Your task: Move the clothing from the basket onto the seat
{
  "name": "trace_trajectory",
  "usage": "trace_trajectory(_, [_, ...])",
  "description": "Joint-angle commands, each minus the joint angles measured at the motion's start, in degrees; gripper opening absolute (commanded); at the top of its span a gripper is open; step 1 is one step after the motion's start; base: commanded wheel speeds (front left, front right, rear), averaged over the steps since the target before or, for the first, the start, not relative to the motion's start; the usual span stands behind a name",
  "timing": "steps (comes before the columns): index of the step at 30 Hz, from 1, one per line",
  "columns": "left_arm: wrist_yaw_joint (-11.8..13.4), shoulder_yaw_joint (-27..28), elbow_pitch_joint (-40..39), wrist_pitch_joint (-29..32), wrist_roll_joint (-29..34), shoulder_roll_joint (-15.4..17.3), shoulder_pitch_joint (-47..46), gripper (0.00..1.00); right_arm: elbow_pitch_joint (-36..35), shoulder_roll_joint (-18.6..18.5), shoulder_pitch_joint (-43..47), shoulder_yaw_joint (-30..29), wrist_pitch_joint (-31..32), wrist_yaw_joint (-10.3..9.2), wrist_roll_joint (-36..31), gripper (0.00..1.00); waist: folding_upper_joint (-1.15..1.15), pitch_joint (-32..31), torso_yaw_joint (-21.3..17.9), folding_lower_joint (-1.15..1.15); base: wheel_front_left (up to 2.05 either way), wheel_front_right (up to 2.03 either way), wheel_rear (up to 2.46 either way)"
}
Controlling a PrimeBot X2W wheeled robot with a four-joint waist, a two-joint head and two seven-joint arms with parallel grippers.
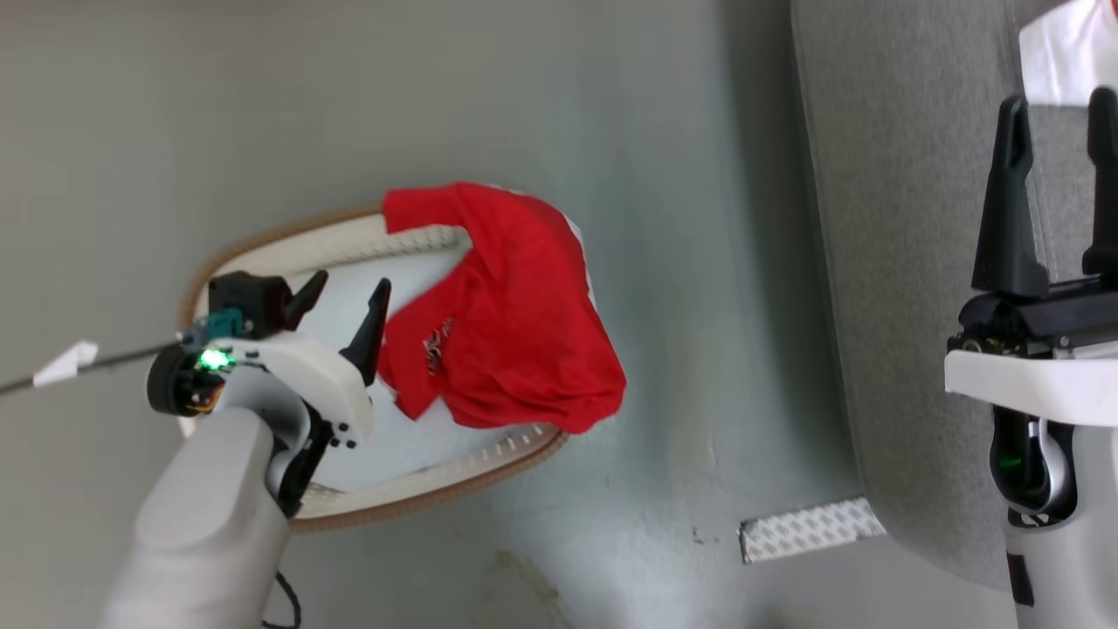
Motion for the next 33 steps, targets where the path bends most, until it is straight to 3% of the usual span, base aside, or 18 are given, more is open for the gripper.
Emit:
trace_trajectory(1, [0.04, -0.58, 2.03, 1.33, -1.57, 0.57, -1.36, 1.0, -0.62, 0.04, -0.98, 0.11, -0.18, -0.13, 0.84, 1.0, 0.0, 2.29, -1.56, -0.01, 0.0, 0.0, 0.0])
trace_trajectory(18, [0.06, -11.93, 17.73, 14.47, -12.18, 3.99, -10.6, 1.0, -2.6, 0.05, -3.8, 1.71, -0.18, -0.13, 4.68, 1.0, 0.0, 11.58, -6.57, -0.01, 0.0, 0.0, 0.0])
trace_trajectory(32, [0.06, -15.83, 21.94, 16.52, -15.48, 5.72, -16.52, 1.0, -2.9, 0.05, -4.53, 3.16, -0.18, -0.13, 6.43, 1.0, 0.0, 15.93, -9.9, -0.01, 0.0, 0.0, 0.0])
trace_trajectory(33, [0.06, -15.97, 22.37, 16.3, -15.54, 5.81, -16.82, 0.77, -2.83, 0.05, -4.57, 3.33, -0.18, -0.13, 6.59, 1.0, 0.0, 16.05, -10.03, -0.01, 0.0, 0.0, 0.0])
